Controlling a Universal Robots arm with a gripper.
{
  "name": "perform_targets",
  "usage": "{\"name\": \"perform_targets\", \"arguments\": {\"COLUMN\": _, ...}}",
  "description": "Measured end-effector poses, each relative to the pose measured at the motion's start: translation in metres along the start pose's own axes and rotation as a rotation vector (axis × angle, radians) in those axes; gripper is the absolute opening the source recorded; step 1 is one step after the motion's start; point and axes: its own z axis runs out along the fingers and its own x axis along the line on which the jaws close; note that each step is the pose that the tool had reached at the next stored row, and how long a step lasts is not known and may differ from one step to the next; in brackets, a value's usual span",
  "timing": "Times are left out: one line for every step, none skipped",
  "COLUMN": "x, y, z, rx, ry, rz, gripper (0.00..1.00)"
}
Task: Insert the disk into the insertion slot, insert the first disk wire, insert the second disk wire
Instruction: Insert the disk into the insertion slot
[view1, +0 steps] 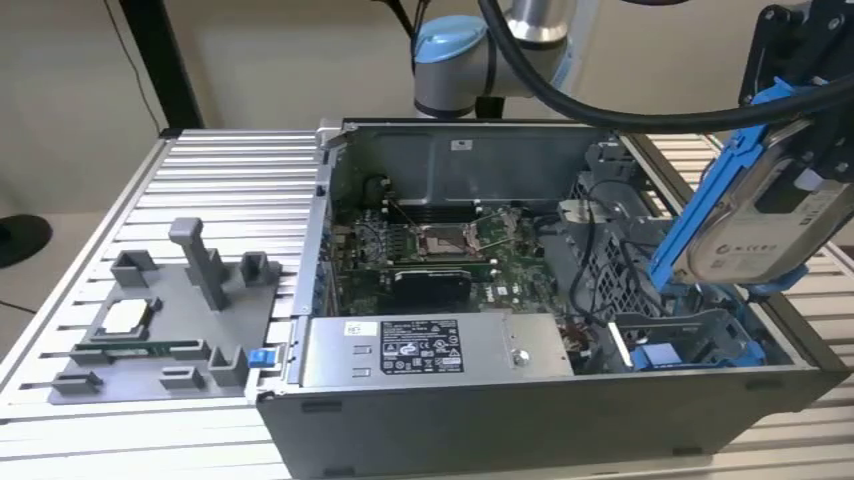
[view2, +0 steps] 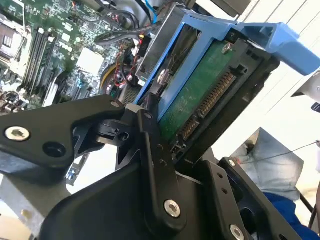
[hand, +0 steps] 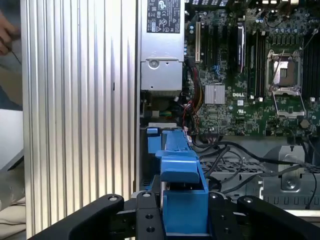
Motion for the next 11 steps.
{"name": "perform_targets", "arguments": {"x": 0.0021, "y": -0.0007, "z": 0.0009, "rx": -0.0001, "ry": -0.0001, "rz": 0.0, "gripper": 0.0}}
{"name": "perform_targets", "arguments": {"x": 0.0037, "y": -0.0014, "z": 0.0019, "rx": -0.0001, "ry": 0.0002, "rz": 0.0, "gripper": 0.0}}
{"name": "perform_targets", "arguments": {"x": 0.0049, "y": -0.0018, "z": 0.0031, "rx": -0.0002, "ry": 0.0, "rz": 0.0, "gripper": 0.0}}
{"name": "perform_targets", "arguments": {"x": 0.0054, "y": -0.002, "z": 0.0045, "rx": -0.0003, "ry": -0.0002, "rz": 0.0, "gripper": 0.0}}
{"name": "perform_targets", "arguments": {"x": 0.0055, "y": -0.002, "z": 0.0058, "rx": -0.0003, "ry": 0.0002, "rz": 0.0, "gripper": 0.0}}
{"name": "perform_targets", "arguments": {"x": 0.0055, "y": -0.0021, "z": 0.0073, "rx": -0.0004, "ry": 0.0003, "rz": 0.0, "gripper": 0.0}}
{"name": "perform_targets", "arguments": {"x": 0.0055, "y": -0.0022, "z": 0.0092, "rx": -0.0004, "ry": 0.0002, "rz": 0.0, "gripper": 0.0}}
{"name": "perform_targets", "arguments": {"x": 0.0055, "y": -0.0023, "z": 0.011, "rx": -0.0004, "ry": 0.0, "rz": 0.0, "gripper": 0.0}}
{"name": "perform_targets", "arguments": {"x": 0.0055, "y": -0.0024, "z": 0.0129, "rx": -0.0004, "ry": 0.0, "rz": 0.0, "gripper": 0.0}}
{"name": "perform_targets", "arguments": {"x": 0.0055, "y": -0.0025, "z": 0.0148, "rx": -0.0004, "ry": 0.0, "rz": 0.0, "gripper": 0.0}}
{"name": "perform_targets", "arguments": {"x": 0.0055, "y": -0.0025, "z": 0.0165, "rx": -0.0004, "ry": 0.0001, "rz": 0.0, "gripper": 0.0}}
